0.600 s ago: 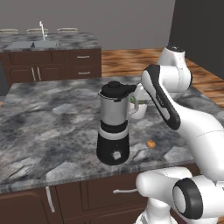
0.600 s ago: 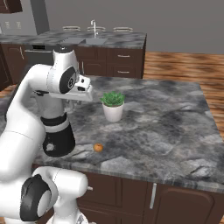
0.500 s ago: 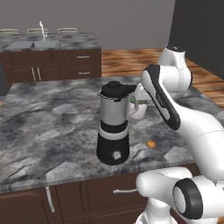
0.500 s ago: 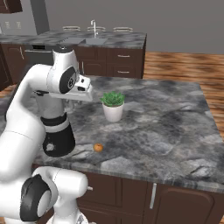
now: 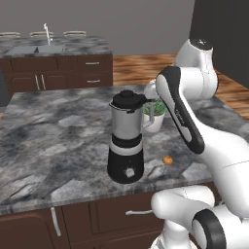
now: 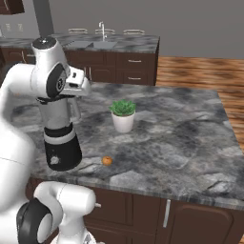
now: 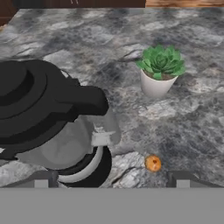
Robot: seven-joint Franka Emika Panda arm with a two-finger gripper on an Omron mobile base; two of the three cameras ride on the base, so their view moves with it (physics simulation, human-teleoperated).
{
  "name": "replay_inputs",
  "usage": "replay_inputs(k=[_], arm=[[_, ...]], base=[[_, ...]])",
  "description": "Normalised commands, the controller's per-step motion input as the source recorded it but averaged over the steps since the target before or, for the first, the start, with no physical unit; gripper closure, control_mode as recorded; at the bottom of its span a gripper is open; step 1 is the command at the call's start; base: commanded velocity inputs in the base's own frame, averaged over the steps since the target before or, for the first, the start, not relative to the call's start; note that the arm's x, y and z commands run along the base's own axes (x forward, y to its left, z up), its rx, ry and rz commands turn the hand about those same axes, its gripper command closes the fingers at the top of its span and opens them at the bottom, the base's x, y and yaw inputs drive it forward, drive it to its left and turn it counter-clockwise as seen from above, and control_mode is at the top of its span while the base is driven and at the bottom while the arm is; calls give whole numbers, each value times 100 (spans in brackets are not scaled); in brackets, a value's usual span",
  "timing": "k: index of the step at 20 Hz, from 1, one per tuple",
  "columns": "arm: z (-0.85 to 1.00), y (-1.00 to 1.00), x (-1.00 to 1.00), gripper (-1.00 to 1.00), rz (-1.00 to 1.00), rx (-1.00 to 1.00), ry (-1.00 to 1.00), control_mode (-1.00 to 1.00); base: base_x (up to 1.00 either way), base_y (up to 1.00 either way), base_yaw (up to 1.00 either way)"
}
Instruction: Open the blender lid, put the tangerine in the blender, close the lid, and start the blender.
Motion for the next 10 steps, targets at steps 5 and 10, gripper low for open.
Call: replay_inputs(k=[5,10], arm=[[27,86,8,-100,0,0,0,-100],[0,67,38,-100,0,0,4,-100]], base=[[0,0,0],[0,0,0]])
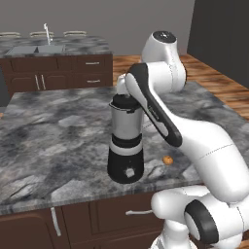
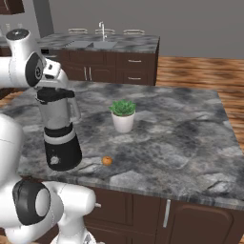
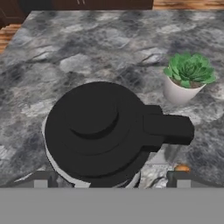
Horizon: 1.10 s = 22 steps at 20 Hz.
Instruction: Open the blender lid, put the tangerine in the blender, close the lid, and start the blender.
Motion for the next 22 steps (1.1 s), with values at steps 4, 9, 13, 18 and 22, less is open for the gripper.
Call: replay_inputs(k=[4,9,13,18,22], arm=[[0,46,28,-100,0,0,1,-100],[-11,6,12,-100,2,-2,6,-100],[-20,0,22,-100,1,0,4,-100],[-7,0,31,-100,5,0,5,-100],[-13,0,17,-100,5,0,6,-100]], base=[[0,0,0],[0,0,0],[0,0,0],[0,0,0],[0,0,0]])
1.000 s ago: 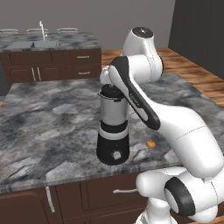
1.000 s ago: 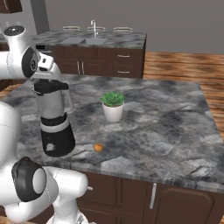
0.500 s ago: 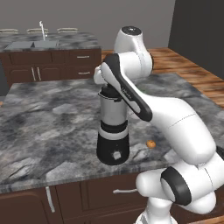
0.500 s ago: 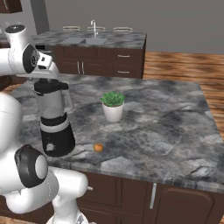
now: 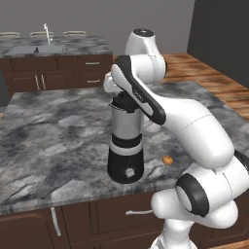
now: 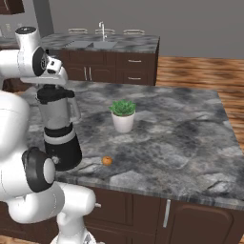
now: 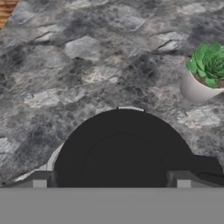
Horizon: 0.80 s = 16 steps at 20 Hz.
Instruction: Open the blender lid, put the tangerine in the blender, close the lid, and start the blender.
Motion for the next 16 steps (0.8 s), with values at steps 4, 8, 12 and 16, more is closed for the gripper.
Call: replay_inputs(k=[4,8,12,16], arm=[[-17,0,3,-100,6,0,5,-100],[-36,0,0,100,6,-3,4,-100],[-36,0,0,100,5,-2,3,-100],[-17,0,0,100,4,0,0,-100]], base=[[0,0,0],[0,0,0],[0,0,0],[0,0,0]])
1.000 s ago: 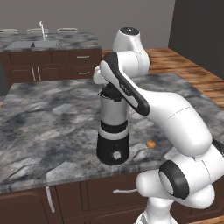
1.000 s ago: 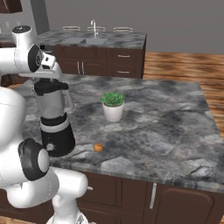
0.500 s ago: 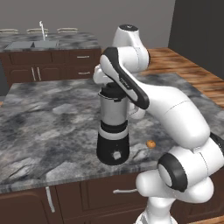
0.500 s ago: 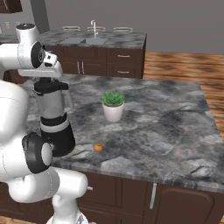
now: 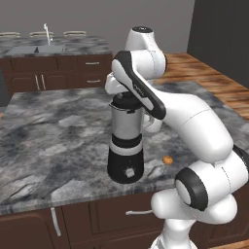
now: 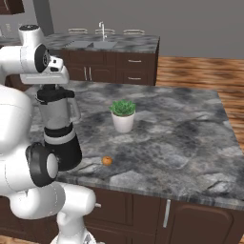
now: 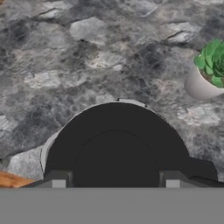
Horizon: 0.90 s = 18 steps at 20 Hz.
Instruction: Open the blender lid, put the tangerine in the blender, close the lid, and start the blender.
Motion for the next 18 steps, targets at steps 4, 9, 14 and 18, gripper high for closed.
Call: replay_inputs(k=[4,9,14,18], arm=[[8,0,0,100,3,0,0,-100],[75,0,-6,100,8,0,-17,-100],[86,-6,-19,100,5,0,-25,-100],[21,-67,-52,100,0,0,-18,-100]], base=[[0,0,0],[0,0,0],[0,0,0],[0,0,0]])
